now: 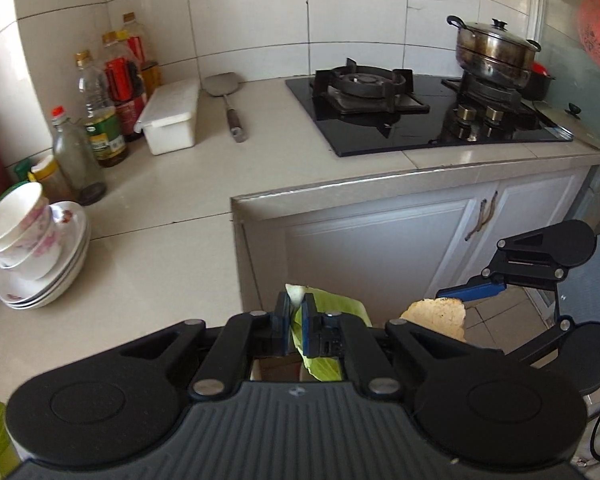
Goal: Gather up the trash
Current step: 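Lift the cabbage leaf and orange peel and carry them toward the bin, then open the left gripper to drop the cabbage leaf into the white bin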
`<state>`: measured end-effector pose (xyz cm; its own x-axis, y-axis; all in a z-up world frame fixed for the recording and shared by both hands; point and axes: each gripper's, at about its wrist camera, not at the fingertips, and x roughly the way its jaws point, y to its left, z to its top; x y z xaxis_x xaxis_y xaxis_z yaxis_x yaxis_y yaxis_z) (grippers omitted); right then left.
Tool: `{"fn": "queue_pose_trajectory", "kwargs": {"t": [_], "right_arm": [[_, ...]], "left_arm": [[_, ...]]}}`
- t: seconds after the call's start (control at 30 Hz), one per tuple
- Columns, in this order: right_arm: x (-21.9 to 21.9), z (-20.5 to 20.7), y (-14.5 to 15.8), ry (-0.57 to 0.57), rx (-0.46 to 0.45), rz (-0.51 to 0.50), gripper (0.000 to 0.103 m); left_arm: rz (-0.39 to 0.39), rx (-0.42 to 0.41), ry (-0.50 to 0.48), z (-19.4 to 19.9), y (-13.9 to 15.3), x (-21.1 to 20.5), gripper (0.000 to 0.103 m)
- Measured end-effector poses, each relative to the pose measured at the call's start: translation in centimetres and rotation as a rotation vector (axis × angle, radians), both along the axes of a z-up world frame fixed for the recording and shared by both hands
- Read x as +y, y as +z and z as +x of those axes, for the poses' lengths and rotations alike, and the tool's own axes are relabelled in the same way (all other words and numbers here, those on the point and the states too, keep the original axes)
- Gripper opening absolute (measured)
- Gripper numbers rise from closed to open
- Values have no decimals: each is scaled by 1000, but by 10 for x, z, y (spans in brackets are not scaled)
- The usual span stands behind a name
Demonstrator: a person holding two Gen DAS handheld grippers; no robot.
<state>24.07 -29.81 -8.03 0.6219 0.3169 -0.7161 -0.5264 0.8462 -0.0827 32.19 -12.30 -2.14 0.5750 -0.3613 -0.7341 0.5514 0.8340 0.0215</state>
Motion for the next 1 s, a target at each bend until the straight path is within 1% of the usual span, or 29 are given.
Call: {"fn": "queue_pose_trajectory", "kwargs": {"t": [0.17,0.33,0.6,0.67,0.73,0.77,0.8,0.83,0.87,0.9,0.93,1.0], "right_arm": [[-28,-7,-5,-69,11,1,55],[-50,-14,-9,-122,15,6,55],[-80,-20,-16,-199,29,13,55],[-85,-20,-18,-215,32,8,55],[-90,-20,-19,-233,38,5,55],[-92,-20,-20,-240,41,4,55],[-95,-20,-21,-249,46,2,55],[-97,-20,-23,-256,49,0,55],[-99,-20,-24,-261,54,-2,55],[-100,-19,-25,-266,58,-4,55],[-102,-18,-27,-271,62,-5,55],[-104,-16,-30,-275,68,-5,55]], "left_arm": [[9,58,-61,12,-35,-47,3],[45,121,-86,22,-74,-81,3],[103,242,-75,41,-141,-115,4],[119,258,-66,45,-156,-122,4],[128,261,-60,49,-167,-129,6],[134,266,-60,51,-171,-132,10],[143,278,-54,54,-176,-135,23],[146,279,-46,55,-179,-137,39],[148,269,-40,56,-179,-138,47],[145,254,-36,55,-178,-138,58],[139,242,-33,55,-176,-137,65],[118,222,-20,57,-167,-132,71]]}}
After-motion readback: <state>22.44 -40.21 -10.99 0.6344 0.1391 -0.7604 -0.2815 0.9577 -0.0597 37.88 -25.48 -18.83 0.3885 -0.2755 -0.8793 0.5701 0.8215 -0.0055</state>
